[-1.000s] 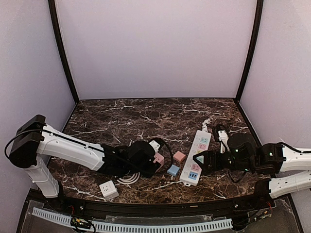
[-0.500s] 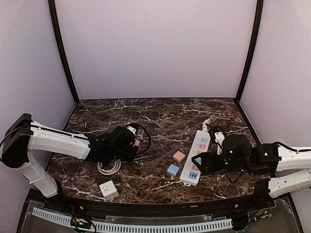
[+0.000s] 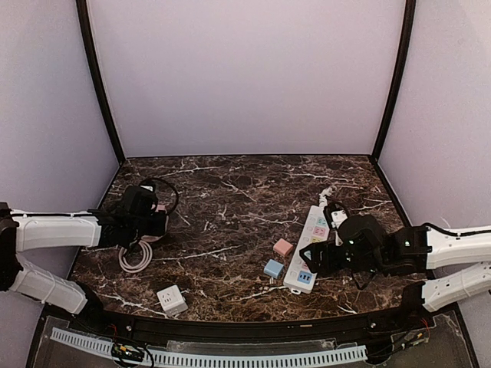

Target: Insert the plug

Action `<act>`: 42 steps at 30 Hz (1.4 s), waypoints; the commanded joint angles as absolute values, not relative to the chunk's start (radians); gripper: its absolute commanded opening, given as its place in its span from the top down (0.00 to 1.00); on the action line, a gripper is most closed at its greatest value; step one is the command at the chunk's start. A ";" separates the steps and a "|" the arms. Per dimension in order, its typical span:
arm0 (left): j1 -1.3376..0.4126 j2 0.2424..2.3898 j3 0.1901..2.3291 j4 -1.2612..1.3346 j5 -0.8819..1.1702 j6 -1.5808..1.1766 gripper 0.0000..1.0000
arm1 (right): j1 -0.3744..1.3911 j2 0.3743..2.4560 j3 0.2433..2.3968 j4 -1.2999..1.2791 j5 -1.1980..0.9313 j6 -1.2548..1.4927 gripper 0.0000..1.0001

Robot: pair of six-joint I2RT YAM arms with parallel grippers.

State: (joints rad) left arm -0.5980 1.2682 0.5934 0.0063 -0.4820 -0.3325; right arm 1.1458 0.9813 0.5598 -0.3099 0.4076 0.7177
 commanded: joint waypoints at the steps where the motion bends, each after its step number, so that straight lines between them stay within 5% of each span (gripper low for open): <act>1: -0.547 1.222 0.543 0.028 -0.476 -0.381 0.48 | 1.155 1.004 0.582 -0.284 0.506 0.739 0.01; 4: -0.536 1.215 0.514 0.043 -0.464 -0.393 0.42 | 1.155 1.029 0.586 -0.291 0.543 0.754 0.02; 12: -0.535 1.137 0.512 -0.005 -0.450 -0.379 0.02 | 1.144 1.113 0.583 -0.316 0.646 0.874 0.01; 25: -0.648 0.993 0.511 0.108 -0.125 -0.184 0.09 | 0.980 1.227 0.586 -0.164 0.449 0.817 0.04; 31: -0.852 1.177 0.544 0.274 0.060 0.004 0.13 | 0.860 1.224 0.554 -0.052 0.265 0.736 0.16; 42: -0.998 1.539 0.732 0.310 0.369 0.371 0.16 | 0.802 1.207 0.509 -0.034 0.218 0.710 0.18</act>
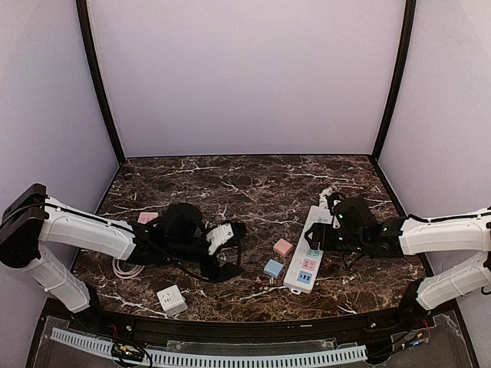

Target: Insert the plug

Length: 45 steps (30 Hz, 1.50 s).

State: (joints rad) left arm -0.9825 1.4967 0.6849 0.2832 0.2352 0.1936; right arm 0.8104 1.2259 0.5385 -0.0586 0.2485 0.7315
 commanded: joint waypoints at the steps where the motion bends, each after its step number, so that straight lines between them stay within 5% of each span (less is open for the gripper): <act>1: -0.999 1.554 0.737 0.313 0.393 0.393 0.16 | 0.802 1.200 0.507 -0.037 0.214 0.706 0.18; 23: -0.926 1.913 1.151 -0.052 0.614 0.826 0.28 | 0.805 0.986 0.557 -0.205 0.086 0.554 0.08; 45: -0.908 2.123 1.367 -0.229 0.666 0.946 0.38 | 0.805 1.047 0.715 -0.313 0.122 0.465 0.04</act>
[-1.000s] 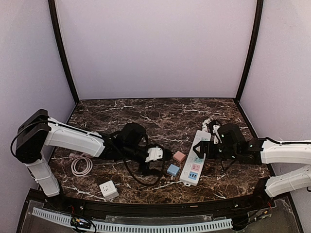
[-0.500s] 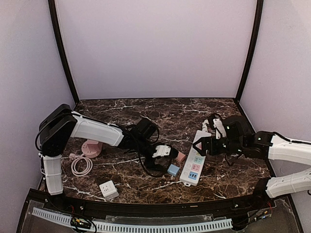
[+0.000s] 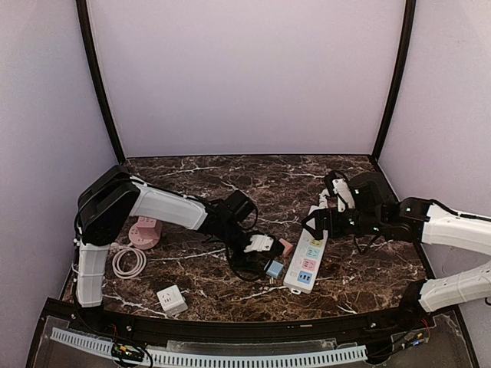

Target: Insert the plug

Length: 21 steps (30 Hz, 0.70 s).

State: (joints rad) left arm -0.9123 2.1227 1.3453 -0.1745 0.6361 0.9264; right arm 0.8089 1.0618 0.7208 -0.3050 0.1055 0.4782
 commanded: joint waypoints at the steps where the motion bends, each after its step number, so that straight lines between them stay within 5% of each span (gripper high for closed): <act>1: -0.908 2.123 1.367 -0.232 0.669 0.944 0.39 | 0.805 1.045 0.715 -0.312 0.123 0.463 0.04; 21: -0.915 2.126 1.358 -0.191 0.731 0.949 0.43 | 0.805 1.073 0.724 -0.311 0.113 0.462 0.04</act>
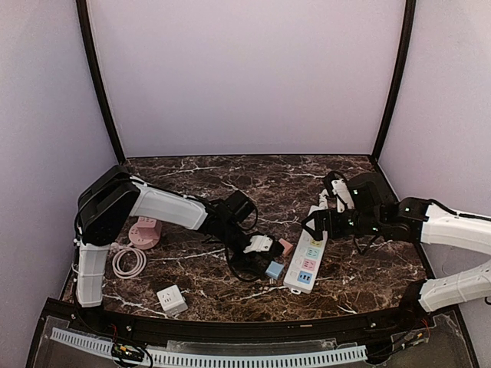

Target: Insert the plug

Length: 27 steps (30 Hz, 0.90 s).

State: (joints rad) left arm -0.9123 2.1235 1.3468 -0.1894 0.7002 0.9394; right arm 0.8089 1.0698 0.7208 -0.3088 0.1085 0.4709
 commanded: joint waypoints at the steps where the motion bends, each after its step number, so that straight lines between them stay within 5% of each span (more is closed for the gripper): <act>1: -0.916 2.128 1.359 -0.184 0.734 0.949 0.43 | 0.805 1.074 0.724 -0.311 0.112 0.463 0.04; 13: -0.920 2.149 1.366 -0.154 0.740 0.937 0.48 | 0.805 1.074 0.740 -0.327 0.102 0.467 0.04; 27: -0.919 2.098 1.340 -0.138 0.753 0.913 0.76 | 0.805 1.075 0.769 -0.345 0.054 0.497 0.04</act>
